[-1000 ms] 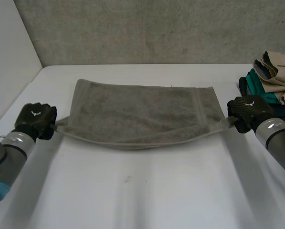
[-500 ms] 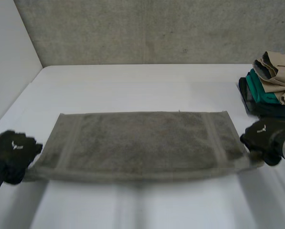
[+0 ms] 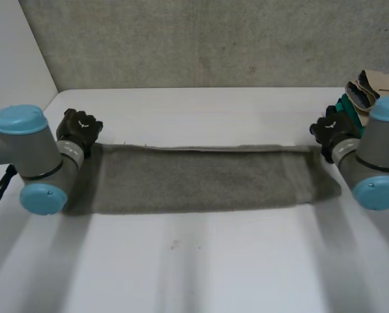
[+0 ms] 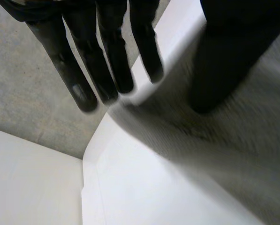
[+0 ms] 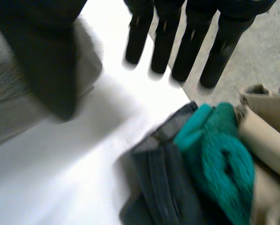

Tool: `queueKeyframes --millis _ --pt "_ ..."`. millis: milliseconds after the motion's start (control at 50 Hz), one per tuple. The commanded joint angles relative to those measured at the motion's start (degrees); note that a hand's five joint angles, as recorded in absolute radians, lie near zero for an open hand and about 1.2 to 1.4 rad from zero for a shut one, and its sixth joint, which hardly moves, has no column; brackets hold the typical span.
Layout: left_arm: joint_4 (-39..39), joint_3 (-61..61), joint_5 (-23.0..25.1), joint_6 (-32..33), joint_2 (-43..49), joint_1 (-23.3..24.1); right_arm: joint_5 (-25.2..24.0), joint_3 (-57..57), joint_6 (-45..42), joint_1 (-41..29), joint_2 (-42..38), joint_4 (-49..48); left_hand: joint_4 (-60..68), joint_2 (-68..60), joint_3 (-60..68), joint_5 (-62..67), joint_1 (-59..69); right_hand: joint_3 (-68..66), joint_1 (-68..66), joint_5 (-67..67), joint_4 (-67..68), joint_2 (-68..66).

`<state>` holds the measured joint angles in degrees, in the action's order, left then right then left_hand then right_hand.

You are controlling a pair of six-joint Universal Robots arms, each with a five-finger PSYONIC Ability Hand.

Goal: Fold the laundry.

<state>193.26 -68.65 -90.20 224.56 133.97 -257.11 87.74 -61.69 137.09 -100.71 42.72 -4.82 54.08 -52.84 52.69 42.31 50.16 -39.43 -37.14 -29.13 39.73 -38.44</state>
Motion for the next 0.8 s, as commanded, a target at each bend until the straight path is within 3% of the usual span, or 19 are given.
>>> queueKeyframes --millis 20,160,280,440,640,680,700,720,800 --pt "1.2 4.7 0.5 -0.8 2.2 3.3 3.4 4.6 3.5 -3.3 -2.4 -0.6 -44.1 42.8 -42.7 -42.3 -40.2 29.4 27.1 29.1 -29.7 28.4" --pt "1.6 0.7 0.1 -7.4 -4.6 4.7 2.4 -6.2 11.1 -2.9 10.4 0.3 -44.1 42.8 -42.7 -42.3 -40.2 29.4 27.1 29.1 -29.7 28.4" --pt "1.7 -10.4 0.5 -13.5 -13.2 4.1 -4.1 -18.2 12.1 -2.2 18.5 4.2 -44.1 42.8 -42.7 -42.3 -40.2 29.4 27.1 29.1 -29.7 28.4" --pt "4.6 -22.3 1.9 -17.3 -19.3 4.1 -11.1 -25.4 11.9 5.4 19.2 7.0 -44.1 42.8 -42.7 -42.3 -40.2 10.4 8.1 10.1 -10.7 9.4" --pt "9.9 -27.6 3.3 -17.6 -19.8 4.2 -12.6 -23.7 11.1 6.6 11.9 2.6 -44.1 42.8 -42.7 -42.3 -40.2 6.3 4.0 6.0 -6.6 5.3" --pt "10.0 -27.7 3.3 -17.6 -19.8 4.2 -12.5 -22.9 11.0 6.6 10.5 1.8 -44.1 42.8 -42.7 -42.3 -40.2 -15.3 -17.6 -15.6 15.0 -16.3" --pt "10.0 -27.8 3.4 -17.6 -19.8 4.2 -12.2 -22.5 11.0 6.7 10.2 1.6 -44.1 42.8 -42.7 -42.3 -40.2 -35.0 -37.3 -35.3 34.8 -36.0" --pt "10.0 -27.9 3.4 -17.6 -19.8 4.3 -12.0 -22.3 11.0 6.9 10.0 1.2 -44.1 42.8 -42.7 -42.3 -40.2 -40.5 -42.8 -40.8 40.2 -41.5" --pt "9.9 -28.0 3.2 -17.6 -20.6 4.3 -9.3 -24.6 11.0 9.9 11.1 -2.6 -44.1 42.8 -42.7 -42.3 -40.2 -40.6 -42.9 -40.9 40.3 -41.6"
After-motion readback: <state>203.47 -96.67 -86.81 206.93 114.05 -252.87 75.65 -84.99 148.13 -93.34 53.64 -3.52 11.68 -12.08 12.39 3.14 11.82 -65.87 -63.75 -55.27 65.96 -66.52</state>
